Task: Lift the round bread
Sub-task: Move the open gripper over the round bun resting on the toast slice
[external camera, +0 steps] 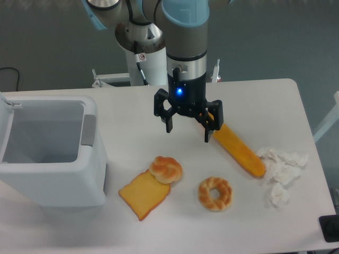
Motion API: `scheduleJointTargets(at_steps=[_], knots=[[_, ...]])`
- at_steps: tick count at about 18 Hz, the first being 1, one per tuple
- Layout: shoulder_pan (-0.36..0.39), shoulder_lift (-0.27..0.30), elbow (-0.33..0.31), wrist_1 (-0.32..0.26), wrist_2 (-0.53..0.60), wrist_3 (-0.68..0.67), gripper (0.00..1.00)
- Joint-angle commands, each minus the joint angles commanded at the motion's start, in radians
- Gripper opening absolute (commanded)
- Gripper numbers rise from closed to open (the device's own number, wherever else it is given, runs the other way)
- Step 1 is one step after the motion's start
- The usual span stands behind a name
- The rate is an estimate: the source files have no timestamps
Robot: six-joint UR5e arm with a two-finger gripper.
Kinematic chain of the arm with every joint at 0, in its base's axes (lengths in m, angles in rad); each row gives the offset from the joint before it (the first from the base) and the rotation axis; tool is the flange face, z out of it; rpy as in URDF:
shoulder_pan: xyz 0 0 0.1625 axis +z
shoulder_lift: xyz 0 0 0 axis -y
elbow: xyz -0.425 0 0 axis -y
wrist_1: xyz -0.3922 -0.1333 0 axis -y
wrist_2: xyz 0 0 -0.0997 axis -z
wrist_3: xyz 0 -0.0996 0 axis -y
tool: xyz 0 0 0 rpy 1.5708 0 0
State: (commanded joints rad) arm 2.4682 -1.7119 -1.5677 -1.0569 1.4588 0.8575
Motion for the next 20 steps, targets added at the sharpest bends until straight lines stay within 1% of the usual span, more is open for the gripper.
scheduleJointTargets(at_steps=[8, 13, 16, 20], knots=[[0.0, -0.006, 0.0, 0.0, -0.003, -0.005, 1.0], [-0.002, -0.017, -0.009, 0.018, -0.003, -0.003, 1.0], [-0.002, -0.029, -0.017, 0.028, -0.005, -0.009, 1.0], [-0.021, -0.057, -0.018, 0.035, -0.005, 0.0, 1.0]])
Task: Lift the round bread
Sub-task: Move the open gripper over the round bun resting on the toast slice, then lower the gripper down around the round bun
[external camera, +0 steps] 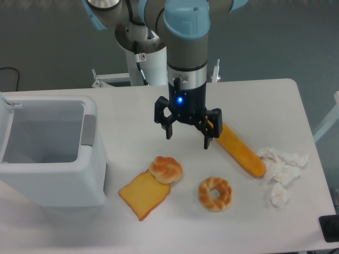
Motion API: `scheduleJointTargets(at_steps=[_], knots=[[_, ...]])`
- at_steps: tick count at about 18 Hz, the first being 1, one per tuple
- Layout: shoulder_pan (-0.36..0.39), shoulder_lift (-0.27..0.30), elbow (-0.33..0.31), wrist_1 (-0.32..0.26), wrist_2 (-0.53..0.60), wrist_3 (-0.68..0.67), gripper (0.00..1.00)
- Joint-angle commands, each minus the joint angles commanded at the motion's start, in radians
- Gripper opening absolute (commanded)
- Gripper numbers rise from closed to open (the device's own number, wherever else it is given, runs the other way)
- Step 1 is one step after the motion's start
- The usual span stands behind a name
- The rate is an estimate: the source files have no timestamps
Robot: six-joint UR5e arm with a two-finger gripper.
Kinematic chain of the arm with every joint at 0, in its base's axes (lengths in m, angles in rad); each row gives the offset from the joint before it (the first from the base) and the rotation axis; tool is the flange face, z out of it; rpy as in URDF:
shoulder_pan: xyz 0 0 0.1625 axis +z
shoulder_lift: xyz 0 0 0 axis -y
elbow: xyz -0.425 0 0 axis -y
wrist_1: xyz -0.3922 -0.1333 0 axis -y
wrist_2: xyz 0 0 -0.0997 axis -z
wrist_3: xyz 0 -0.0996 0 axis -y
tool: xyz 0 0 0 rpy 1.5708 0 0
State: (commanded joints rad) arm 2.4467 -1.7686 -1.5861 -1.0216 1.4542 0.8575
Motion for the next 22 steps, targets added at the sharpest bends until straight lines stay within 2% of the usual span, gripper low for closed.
scheduleJointTargets(at_steps=[4, 8, 13, 22], knots=[[-0.009, -0.014, 0.0, 0.0, 0.002, 0.009, 1.0], [-0.018, -0.028, -0.035, -0.002, 0.003, 0.087, 1.0], [-0.041, -0.057, -0.04, -0.008, 0.009, 0.147, 1.0], [-0.064, -0.117, -0.063, -0.006, 0.006, 0.152, 1.0]])
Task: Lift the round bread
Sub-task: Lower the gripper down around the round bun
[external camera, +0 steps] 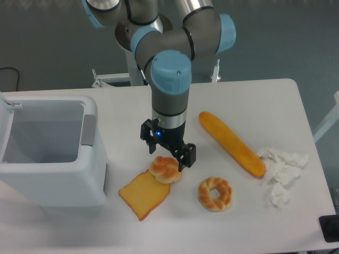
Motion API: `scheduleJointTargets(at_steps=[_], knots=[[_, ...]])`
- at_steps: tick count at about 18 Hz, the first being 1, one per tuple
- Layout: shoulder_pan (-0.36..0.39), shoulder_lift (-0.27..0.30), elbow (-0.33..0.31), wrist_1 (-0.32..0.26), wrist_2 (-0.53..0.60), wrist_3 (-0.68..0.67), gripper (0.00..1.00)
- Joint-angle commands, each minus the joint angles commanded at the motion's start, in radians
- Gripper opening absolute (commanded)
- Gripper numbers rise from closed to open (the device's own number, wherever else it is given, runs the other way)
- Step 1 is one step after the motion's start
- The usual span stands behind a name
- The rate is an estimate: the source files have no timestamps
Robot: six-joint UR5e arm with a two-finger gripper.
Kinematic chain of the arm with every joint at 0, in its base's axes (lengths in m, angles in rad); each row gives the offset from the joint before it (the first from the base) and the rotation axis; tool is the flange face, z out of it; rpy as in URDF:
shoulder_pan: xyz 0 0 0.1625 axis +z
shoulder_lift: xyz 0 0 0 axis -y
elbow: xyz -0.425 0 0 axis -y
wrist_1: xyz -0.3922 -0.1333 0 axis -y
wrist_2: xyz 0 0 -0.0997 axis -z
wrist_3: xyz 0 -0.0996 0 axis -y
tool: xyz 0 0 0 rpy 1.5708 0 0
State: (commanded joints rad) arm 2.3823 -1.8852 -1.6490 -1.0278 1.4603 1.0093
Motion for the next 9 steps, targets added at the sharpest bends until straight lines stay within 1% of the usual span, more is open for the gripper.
scheduleJointTargets(at_steps=[4, 9], knots=[[0.0, -0.021, -0.026, 0.0, 0.003, 0.0, 1.0], [0.003, -0.049, -0.028, -0.002, 0.003, -0.008, 1.0]])
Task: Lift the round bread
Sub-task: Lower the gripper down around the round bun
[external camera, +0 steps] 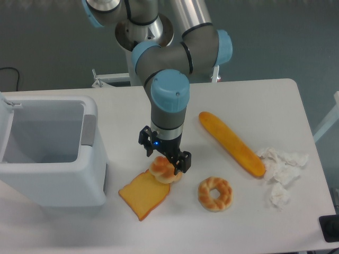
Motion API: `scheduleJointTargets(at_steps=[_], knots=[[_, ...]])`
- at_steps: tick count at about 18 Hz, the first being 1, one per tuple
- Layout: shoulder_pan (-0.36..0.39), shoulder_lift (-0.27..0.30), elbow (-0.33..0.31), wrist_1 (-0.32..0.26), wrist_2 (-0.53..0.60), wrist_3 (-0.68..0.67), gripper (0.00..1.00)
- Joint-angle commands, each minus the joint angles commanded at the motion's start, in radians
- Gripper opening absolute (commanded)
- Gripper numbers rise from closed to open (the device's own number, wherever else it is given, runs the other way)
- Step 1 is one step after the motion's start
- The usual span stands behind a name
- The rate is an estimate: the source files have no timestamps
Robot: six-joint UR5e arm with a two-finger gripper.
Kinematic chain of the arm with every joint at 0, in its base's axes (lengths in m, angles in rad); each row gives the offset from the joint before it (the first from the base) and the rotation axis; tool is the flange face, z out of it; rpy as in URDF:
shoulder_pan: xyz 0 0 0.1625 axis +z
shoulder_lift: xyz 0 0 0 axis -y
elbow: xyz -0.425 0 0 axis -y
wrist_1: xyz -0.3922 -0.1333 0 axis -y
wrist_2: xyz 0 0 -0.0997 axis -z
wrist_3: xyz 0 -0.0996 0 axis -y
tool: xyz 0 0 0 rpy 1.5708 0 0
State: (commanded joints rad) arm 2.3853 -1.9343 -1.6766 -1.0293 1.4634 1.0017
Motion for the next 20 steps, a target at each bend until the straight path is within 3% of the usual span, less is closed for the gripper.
scheduleJointTargets(at_steps=[20], knots=[[0.035, -0.08, -0.035, -0.002, 0.009, -0.051, 1.0]])
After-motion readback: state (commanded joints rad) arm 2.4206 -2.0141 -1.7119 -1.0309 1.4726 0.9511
